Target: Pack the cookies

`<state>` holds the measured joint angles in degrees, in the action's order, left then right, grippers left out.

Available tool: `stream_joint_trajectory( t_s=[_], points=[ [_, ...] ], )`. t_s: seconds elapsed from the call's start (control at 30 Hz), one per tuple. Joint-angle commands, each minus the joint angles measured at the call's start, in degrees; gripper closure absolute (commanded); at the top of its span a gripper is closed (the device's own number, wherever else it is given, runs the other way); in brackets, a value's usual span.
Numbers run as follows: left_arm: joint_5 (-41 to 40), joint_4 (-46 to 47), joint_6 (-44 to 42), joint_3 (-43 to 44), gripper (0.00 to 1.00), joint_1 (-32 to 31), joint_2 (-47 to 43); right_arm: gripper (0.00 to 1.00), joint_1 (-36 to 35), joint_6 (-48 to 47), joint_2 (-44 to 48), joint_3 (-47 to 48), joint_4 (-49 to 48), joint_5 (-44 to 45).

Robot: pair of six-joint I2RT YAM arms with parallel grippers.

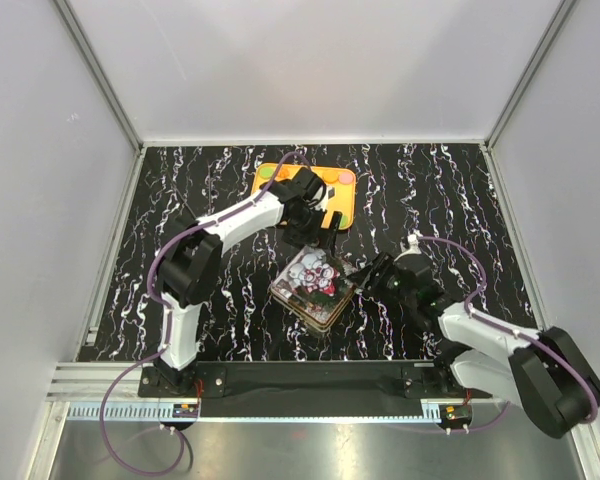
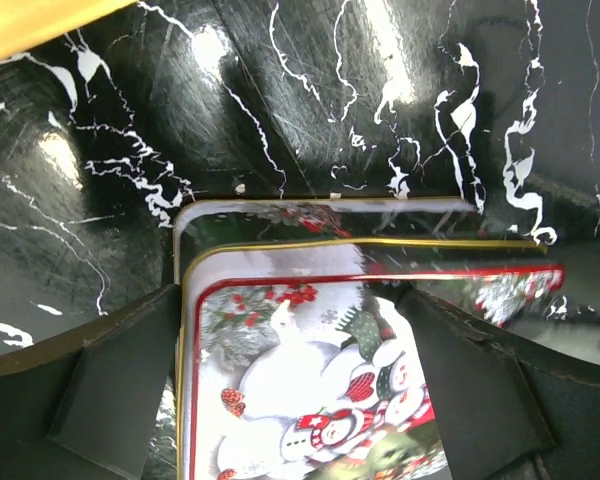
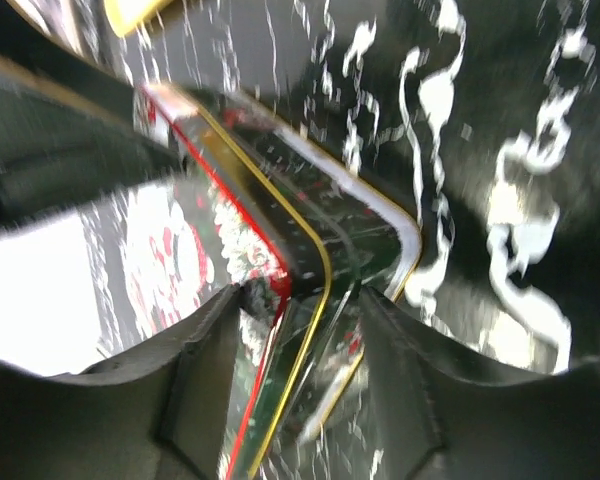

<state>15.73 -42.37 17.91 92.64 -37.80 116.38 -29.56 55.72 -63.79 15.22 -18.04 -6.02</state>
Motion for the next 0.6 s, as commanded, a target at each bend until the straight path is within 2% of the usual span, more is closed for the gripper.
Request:
stream_joint_trajectory(
  t_s=[0.0,0.17,0.3,0.43,0.57],
  points=[
    [-1.21,1.06,2.56,2.29,0.01,1.23,-5.53,0.37,-1.99,-3.60,3.57,3.05,20.19,1.18],
    [-4.91,2.90,5.99,-2.80,0.01,4.83,-12.04,0.30,-1.99,-7.38,9.11,7.27,27.79,2.94],
    [-7.90,4.84,8.71,-10.52,0.01,6.16,-19.41,0.18,-1.73,-11.33,11.06,11.31,34.20,5.58],
    [-7.03,8.70,11.70,-19.24,0.01,7.48,-25.93,0.17,2.30,-14.50,8.78,13.08,32.82,2.34],
    [-3.52,12.48,14.69,-26.53,0.01,7.48,-29.98,0.17,5.48,-15.91,5.61,12.73,27.54,-4.95]
  ],
)
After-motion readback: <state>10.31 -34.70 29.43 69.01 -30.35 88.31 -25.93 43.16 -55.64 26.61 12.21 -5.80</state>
